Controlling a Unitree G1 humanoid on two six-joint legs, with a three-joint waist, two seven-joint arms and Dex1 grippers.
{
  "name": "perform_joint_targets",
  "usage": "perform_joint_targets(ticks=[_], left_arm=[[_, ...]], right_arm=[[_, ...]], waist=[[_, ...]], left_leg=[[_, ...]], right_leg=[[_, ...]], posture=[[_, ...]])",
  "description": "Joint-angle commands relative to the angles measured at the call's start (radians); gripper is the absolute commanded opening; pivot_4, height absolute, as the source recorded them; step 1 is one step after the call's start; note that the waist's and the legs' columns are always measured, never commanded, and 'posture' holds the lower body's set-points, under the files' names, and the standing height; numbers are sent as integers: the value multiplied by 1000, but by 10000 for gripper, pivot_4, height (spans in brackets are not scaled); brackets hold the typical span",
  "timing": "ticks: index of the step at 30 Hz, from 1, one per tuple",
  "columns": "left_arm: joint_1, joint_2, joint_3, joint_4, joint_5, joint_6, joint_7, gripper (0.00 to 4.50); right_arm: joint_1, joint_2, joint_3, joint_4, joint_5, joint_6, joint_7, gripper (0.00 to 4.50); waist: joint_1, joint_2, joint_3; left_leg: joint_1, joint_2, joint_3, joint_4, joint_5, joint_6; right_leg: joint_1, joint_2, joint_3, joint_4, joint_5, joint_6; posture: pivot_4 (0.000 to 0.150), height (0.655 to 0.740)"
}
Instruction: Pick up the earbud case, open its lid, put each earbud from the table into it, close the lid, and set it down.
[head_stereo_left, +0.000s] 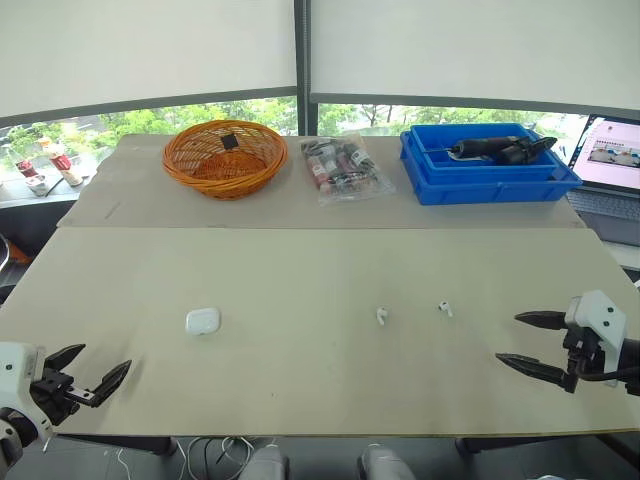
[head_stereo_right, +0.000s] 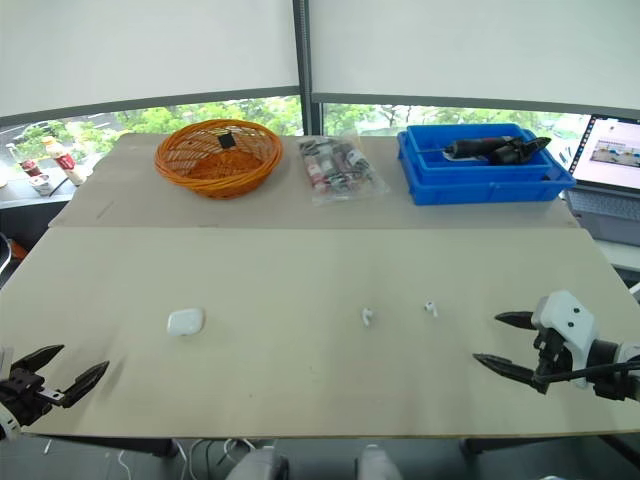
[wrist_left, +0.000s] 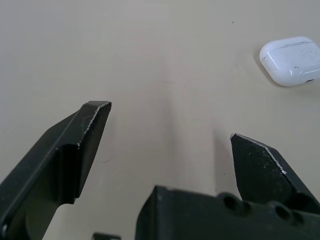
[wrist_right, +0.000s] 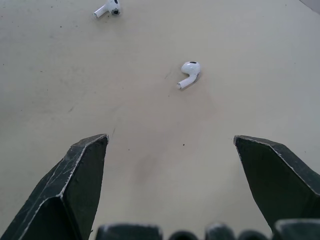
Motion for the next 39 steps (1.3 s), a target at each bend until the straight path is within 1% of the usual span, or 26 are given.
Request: perform_joint_targets(ticks=[1, 5, 10, 15, 19, 23, 26, 30, 34, 39], left_arm=[[-2, 2, 11, -31, 1, -10, 4, 45000], [-9, 7, 4, -31, 8, 1, 11, 45000], [-22, 4, 3, -35, -21, 17, -4, 45000], [-22, 5, 28, -50, -63, 46, -22, 45000], [-10, 4, 54, -68, -129, 89, -46, 45000], [11, -14, 58, -139, -179, 135, -33, 45000], [37, -64, 31, -250, -218, 190, 22, 45000], [57, -168, -31, -401, -248, 230, 123, 45000], [28, -266, -145, -493, -180, 215, 258, 45000], [-77, -361, -333, -496, -27, 210, 437, 45000]], right_arm=[[-14, -16, -27, -4, 5, -21, 5, 44562], [-27, -14, -22, 3, 8, -10, 0, 44562], [-51, -8, -17, 11, 11, -4, -8, 44562], [-70, -14, -14, 18, 17, 6, -2, 44562], [-77, -11, -17, 19, 28, 38, -4, 44562], [-82, -1, -26, 7, 15, 26, -24, 44562], [-76, 3, -25, -17, 20, 19, -24, 44562], [-98, 4, -23, -93, 68, 64, -25, 44562], [-155, -16, 11, -193, 144, 145, -9, 44562], [-306, -19, 106, -290, 232, 247, -4, 44562]], waist=[[0, 0, 0], [0, 0, 0], [0, 0, 0], [0, 0, 0], [0, 0, 0], [0, 0, 0], [-1, 0, 0], [0, 0, 0], [1, 0, 0], [4, 0, 0]], left_leg=[[0, 0, 0, 0, 0, 0], [0, 0, 0, 0, 0, 0], [0, 0, 0, 0, 0, 0], [0, 0, 0, 0, 0, 0], [0, 0, 0, 0, 0, 0], [0, 0, 0, 0, 0, 0], [0, 1, 0, 0, 0, 0], [0, 2, 0, 0, 0, 0], [0, 1, 1, 0, 0, 0], [0, -1, 0, 0, 0, 0]], right_leg=[[0, 0, 0, 0, 0, 0], [0, 0, 0, 0, 0, 0], [0, 0, 0, 0, 0, 0], [0, 0, 0, 0, 0, 0], [0, 0, 0, 0, 0, 0], [0, 0, 0, 0, 0, 0], [0, 0, 0, 0, 0, 0], [0, 0, 1, 0, 0, 0], [0, 1, 2, 0, 0, 0], [1, 1, 2, 0, 0, 0]], posture=[[1500, 7400], [1500, 7400], [1500, 7400], [1500, 7400], [1500, 7400], [1500, 7400], [1500, 7400], [1500, 7400], [1500, 7400], [1500, 7400]])
